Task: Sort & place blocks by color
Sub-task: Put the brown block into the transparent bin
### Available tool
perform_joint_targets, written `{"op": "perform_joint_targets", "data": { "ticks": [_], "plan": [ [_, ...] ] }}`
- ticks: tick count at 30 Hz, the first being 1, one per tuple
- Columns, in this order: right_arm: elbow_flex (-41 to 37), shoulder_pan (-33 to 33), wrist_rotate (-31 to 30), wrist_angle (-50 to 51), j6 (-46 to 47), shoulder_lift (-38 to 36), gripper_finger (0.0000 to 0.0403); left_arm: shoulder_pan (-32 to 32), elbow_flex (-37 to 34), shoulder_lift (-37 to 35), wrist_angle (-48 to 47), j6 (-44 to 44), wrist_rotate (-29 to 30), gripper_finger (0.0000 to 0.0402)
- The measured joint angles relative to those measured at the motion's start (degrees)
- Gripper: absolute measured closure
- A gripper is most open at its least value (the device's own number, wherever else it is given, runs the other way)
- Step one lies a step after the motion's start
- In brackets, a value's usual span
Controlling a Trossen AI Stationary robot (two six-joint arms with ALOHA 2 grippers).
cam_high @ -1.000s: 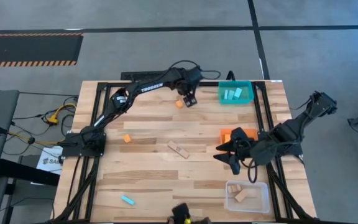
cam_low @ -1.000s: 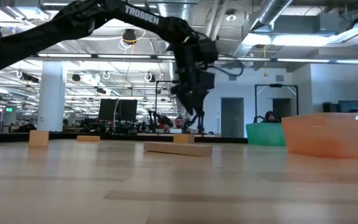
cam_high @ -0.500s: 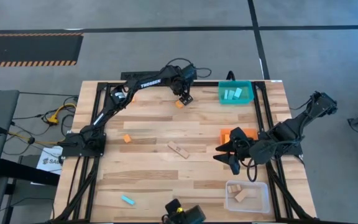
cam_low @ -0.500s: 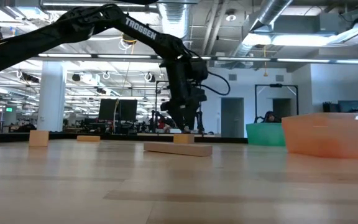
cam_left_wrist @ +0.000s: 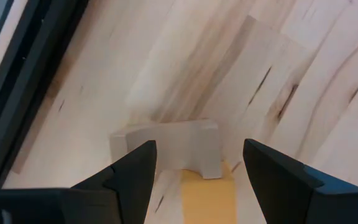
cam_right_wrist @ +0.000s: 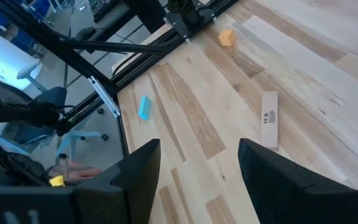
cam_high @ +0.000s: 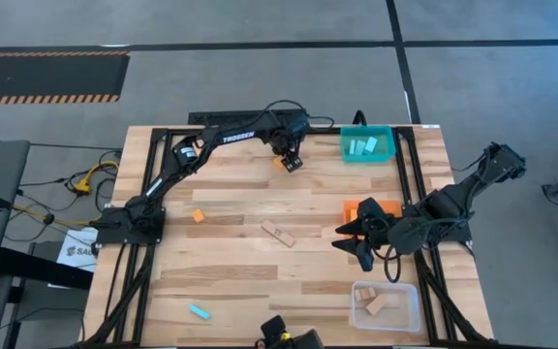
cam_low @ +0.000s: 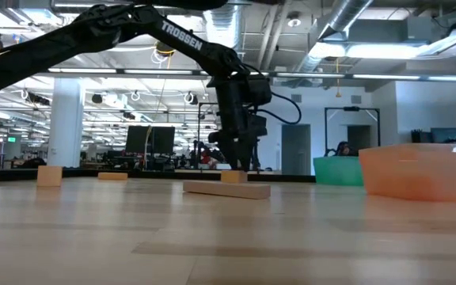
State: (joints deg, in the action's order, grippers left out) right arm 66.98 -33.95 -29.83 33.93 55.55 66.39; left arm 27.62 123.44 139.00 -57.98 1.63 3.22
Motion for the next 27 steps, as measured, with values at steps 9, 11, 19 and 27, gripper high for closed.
{"op": "perform_joint_targets", "data": {
  "ticks": [9,11,19,27],
  "plan": [
    [0.0,-0.02,0.01,-0.06,-0.11,0.0,0.0163,0.0,0.02,0.0,-0.08,-0.23,-0.39,0.0249],
    [0.0,-0.03,0.0,-0.07,-0.11,0.0,0.0163,-0.03,0.08,0.32,0.08,-0.4,0.25,0.0266],
    [0.0,-1.32,-0.04,-0.22,0.31,0.0,0.0163,0.04,0.04,0.83,-1.5,-1.03,0.58,0.0287],
    [0.0,-1.31,-0.12,-0.26,0.38,0.0,0.0163,0.35,0.52,2.12,-1.31,-3.51,0.04,0.0298]
  ]
}}
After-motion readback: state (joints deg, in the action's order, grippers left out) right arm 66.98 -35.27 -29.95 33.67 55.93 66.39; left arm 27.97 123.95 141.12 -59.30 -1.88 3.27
